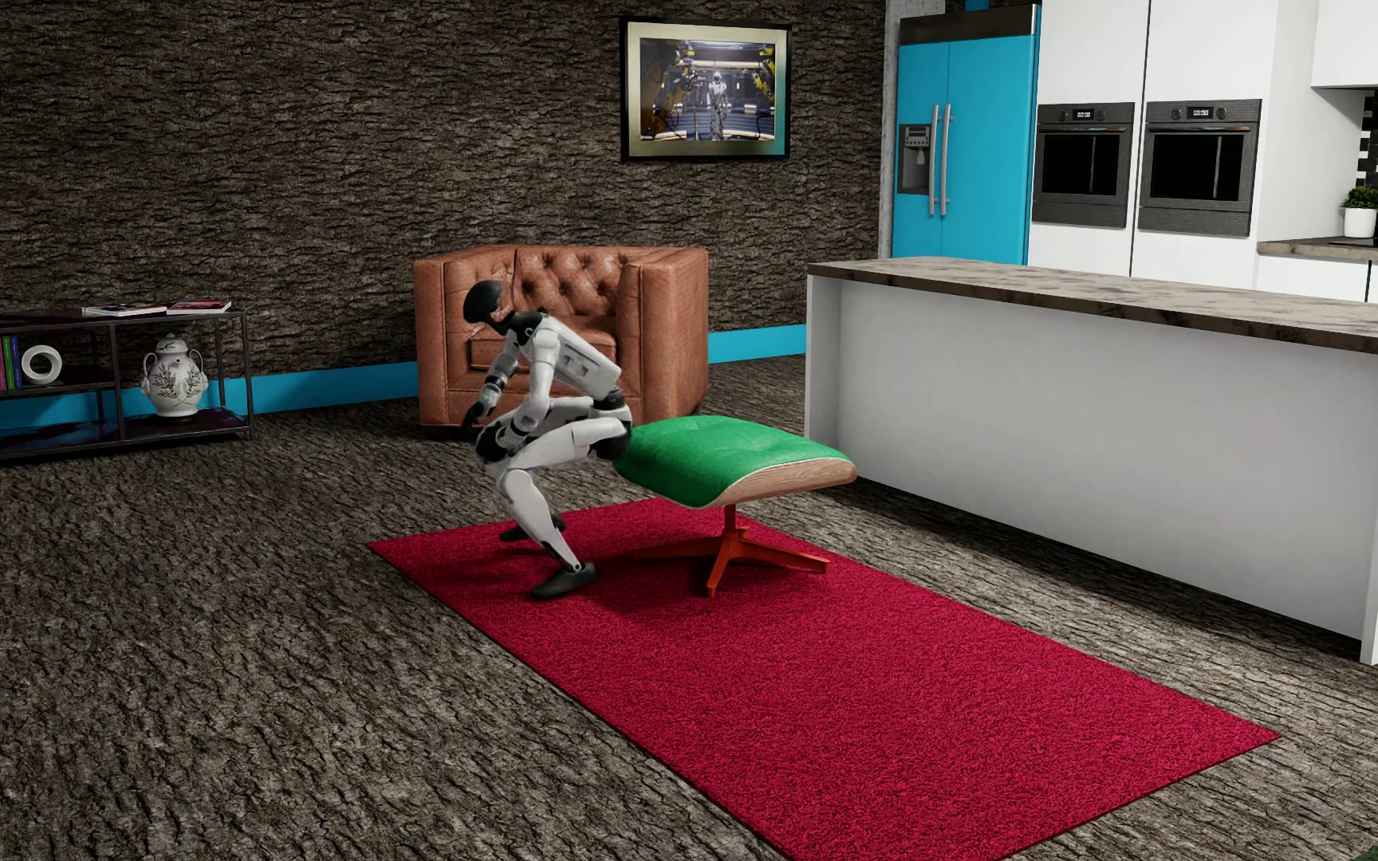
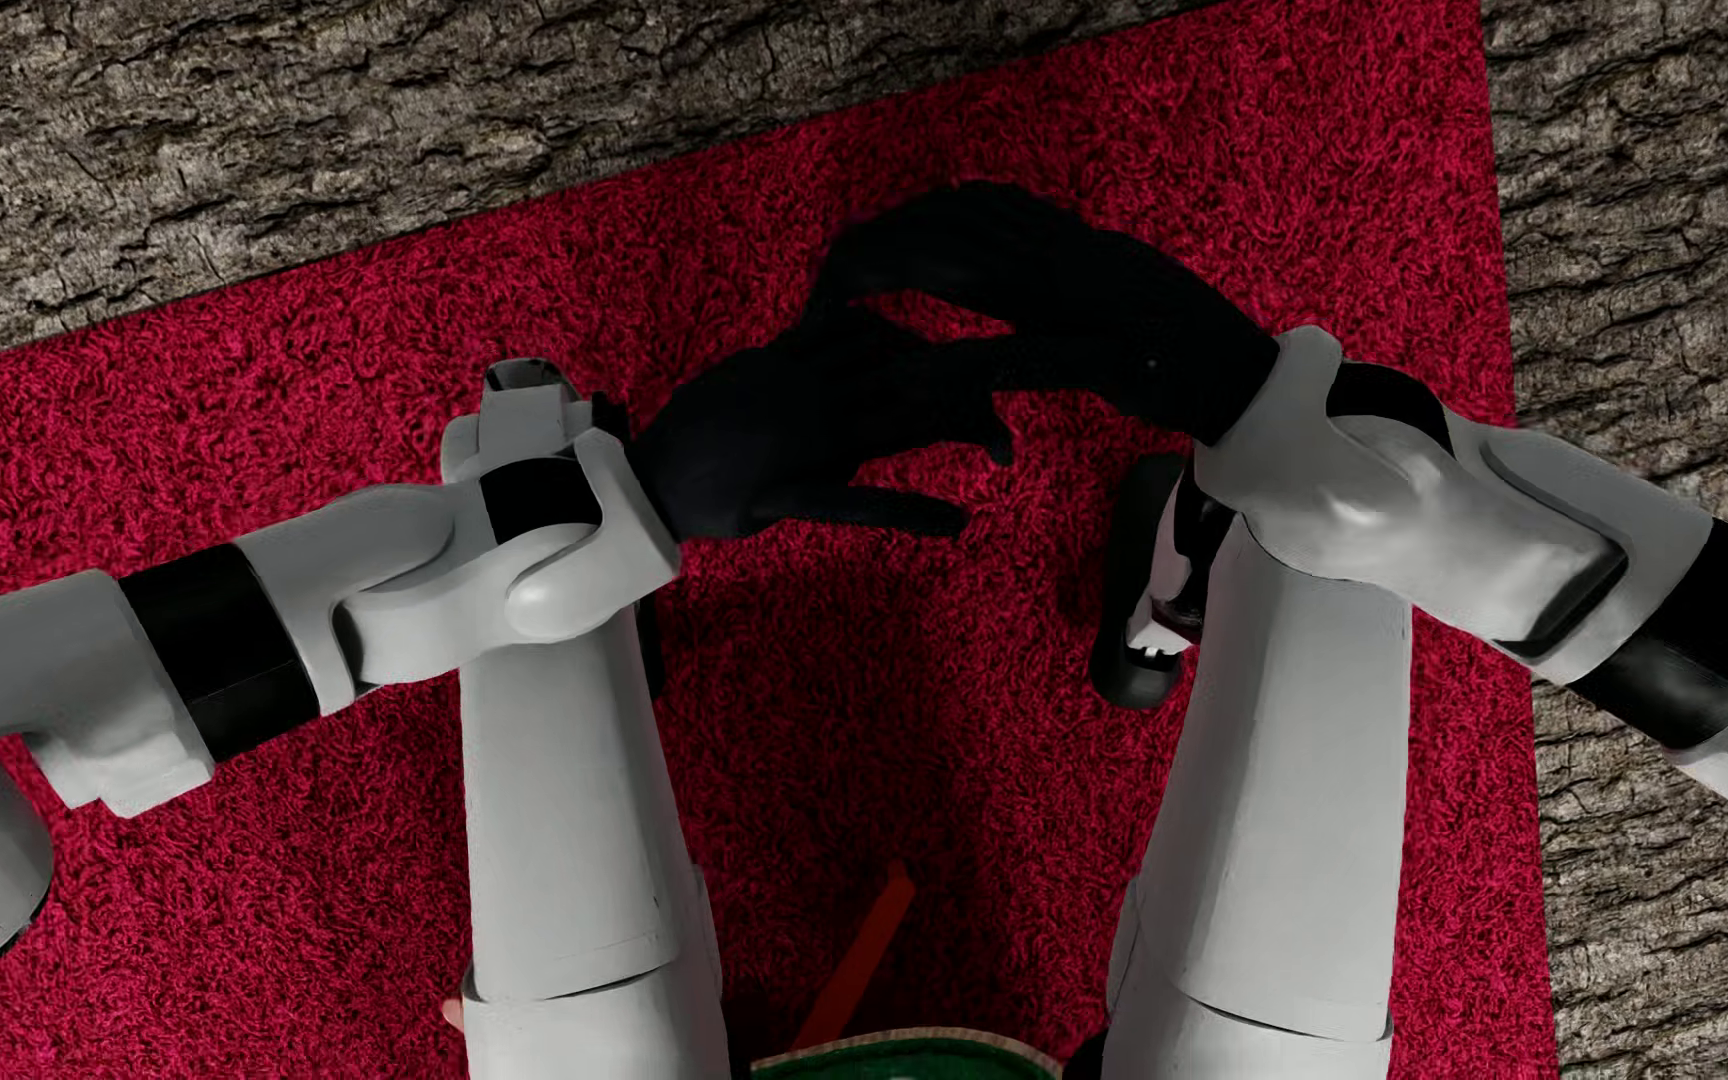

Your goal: Get up from the chair

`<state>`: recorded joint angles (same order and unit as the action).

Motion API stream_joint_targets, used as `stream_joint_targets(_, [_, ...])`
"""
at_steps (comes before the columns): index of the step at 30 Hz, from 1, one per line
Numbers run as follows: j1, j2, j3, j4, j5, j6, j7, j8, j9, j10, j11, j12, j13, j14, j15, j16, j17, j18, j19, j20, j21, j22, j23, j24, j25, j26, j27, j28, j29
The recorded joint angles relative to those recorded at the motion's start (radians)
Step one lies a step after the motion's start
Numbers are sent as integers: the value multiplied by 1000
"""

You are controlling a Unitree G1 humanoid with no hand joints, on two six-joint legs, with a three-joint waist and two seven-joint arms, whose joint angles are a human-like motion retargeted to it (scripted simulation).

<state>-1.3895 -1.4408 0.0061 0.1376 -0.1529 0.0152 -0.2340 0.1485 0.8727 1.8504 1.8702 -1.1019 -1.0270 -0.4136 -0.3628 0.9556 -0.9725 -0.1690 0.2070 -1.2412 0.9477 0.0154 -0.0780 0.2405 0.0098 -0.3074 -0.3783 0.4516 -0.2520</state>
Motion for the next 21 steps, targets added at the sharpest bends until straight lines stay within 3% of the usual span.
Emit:
stream_joint_targets(2, [92, 98, -1, 1, 15, 0, 28, -25, -21, -161, -162, 61, 62, 26, 20, -75, 81, 10, -18, 47, -48, 116, 111, 30, -45, 12, 25, -69, 63])
stream_joint_targets(4, [226, 238, 0, 4, 36, 0, 64, -56, -54, -376, -382, 142, 115, 77, 69, -196, 203, 25, -39, 121, -82, 296, 284, 80, -116, 22, 58, -188, 171])
stream_joint_targets(7, [483, 497, -2, 3, 60, -1, 128, -99, -135, -749, -766, 272, 195, 179, 177, -442, 433, 50, -57, 254, -136, 653, 640, 155, -258, 29, 98, -413, 372])
stream_joint_targets(10, [770, 789, -3, 0, 94, -9, 211, -152, -259, -1099, -1145, 411, 302, 281, 298, -658, 678, 72, -76, 371, -188, 985, 1015, 208, -383, 57, 133, -571, 479])
stream_joint_targets(12, [963, 994, -1, -22, 137, -12, 262, -163, -361, -1318, -1399, 519, 406, 337, 374, -730, 774, 107, -105, 453, -244, 1071, 1129, 144, -371, 153, 228, -670, 524])
stream_joint_targets(13, [1054, 1087, -2, -30, 158, -15, 287, -162, -418, -1417, -1508, 577, 469, 361, 404, -729, 794, 116, -124, 480, -273, 1048, 1136, 139, -360, 153, 252, -736, 546])
stream_joint_targets(14, [1130, 1166, -5, -37, 174, -16, 303, -158, -475, -1487, -1593, 636, 527, 371, 422, -710, 796, 127, -141, 504, -306, 992, 1124, 140, -347, 124, 243, -793, 579])
stream_joint_targets(16, [1257, 1293, -14, -37, 201, -19, 334, -144, -576, -1582, -1711, 749, 638, 370, 440, -641, 778, 143, -161, 555, -363, 855, 1070, 113, -305, 92, 232, -845, 596])
stream_joint_targets(18, [1306, 1331, -16, -37, 217, -37, 347, -134, -669, -1583, -1751, 834, 723, 319, 447, -576, 764, 180, -162, 647, -430, 788, 1042, 48, -242, 98, 244, -811, 532])
stream_joint_targets(19, [1351, 1375, -10, -45, 213, -40, 355, -134, -670, -1547, -1753, 870, 754, 262, 443, -566, 754, 207, -150, 701, -478, 790, 1056, 23, -222, 97, 232, -769, 491])
stream_joint_targets(20, [1355, 1408, -4, -43, 211, -54, 323, -125, -664, -1481, -1756, 890, 787, 204, 441, -574, 736, 169, -152, 746, -524, 829, 1040, 9, -198, 108, 230, -695, 455])
stream_joint_targets(21, [1310, 1391, 3, -62, 208, -48, 230, -99, -709, -1431, -1755, 915, 796, 176, 456, -599, 727, 128, -151, 767, -516, 897, 1078, -40, -179, 132, 230, -609, 400])
